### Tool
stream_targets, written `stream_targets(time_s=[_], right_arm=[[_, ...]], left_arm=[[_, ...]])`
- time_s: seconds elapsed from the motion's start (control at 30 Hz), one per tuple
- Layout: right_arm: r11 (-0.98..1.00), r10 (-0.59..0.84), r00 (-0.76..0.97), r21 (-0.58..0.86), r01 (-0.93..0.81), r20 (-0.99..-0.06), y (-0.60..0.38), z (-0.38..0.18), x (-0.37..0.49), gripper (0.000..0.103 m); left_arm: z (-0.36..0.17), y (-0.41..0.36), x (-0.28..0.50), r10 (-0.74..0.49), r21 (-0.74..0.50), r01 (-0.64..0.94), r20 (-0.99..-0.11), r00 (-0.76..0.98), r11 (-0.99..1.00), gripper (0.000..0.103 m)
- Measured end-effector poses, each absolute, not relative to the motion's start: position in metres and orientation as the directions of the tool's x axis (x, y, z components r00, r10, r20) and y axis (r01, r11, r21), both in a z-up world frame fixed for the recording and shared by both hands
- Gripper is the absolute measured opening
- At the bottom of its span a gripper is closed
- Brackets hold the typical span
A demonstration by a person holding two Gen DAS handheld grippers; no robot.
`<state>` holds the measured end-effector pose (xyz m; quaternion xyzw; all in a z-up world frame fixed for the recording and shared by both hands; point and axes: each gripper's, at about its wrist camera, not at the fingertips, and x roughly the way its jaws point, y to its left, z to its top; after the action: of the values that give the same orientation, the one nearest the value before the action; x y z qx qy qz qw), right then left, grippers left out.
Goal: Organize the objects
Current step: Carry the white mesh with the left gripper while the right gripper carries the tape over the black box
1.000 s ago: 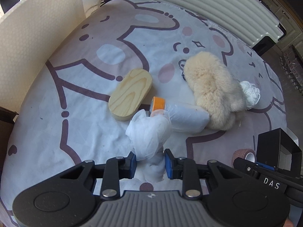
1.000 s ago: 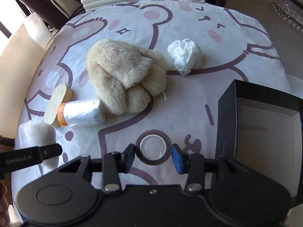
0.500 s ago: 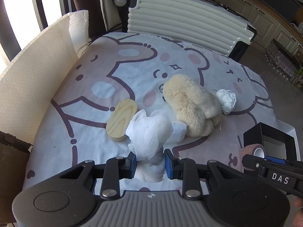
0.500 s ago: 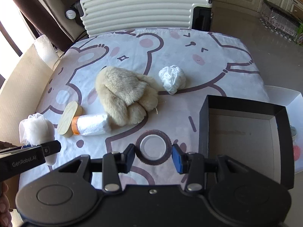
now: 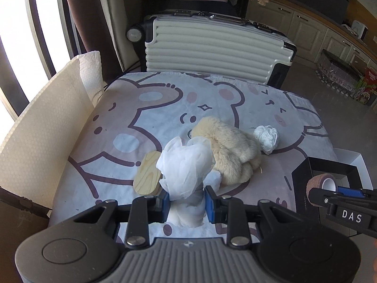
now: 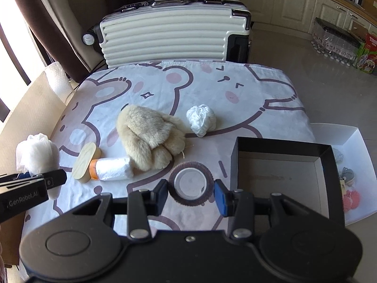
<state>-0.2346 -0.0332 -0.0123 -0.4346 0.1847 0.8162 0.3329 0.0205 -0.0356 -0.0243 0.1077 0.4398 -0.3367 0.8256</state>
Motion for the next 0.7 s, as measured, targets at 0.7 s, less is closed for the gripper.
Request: stream_targets(time_s=[0.7], right_arm=[[-0.679,0.467,-0.404,-0.026,-0.734,-0.786,-0.047,0.012,-0.229,0.043]], left_arm=[[-0.011,-0.013,0.021,-0.452,-0.079,0.646,-0.778,0.437,0.759,0.031]])
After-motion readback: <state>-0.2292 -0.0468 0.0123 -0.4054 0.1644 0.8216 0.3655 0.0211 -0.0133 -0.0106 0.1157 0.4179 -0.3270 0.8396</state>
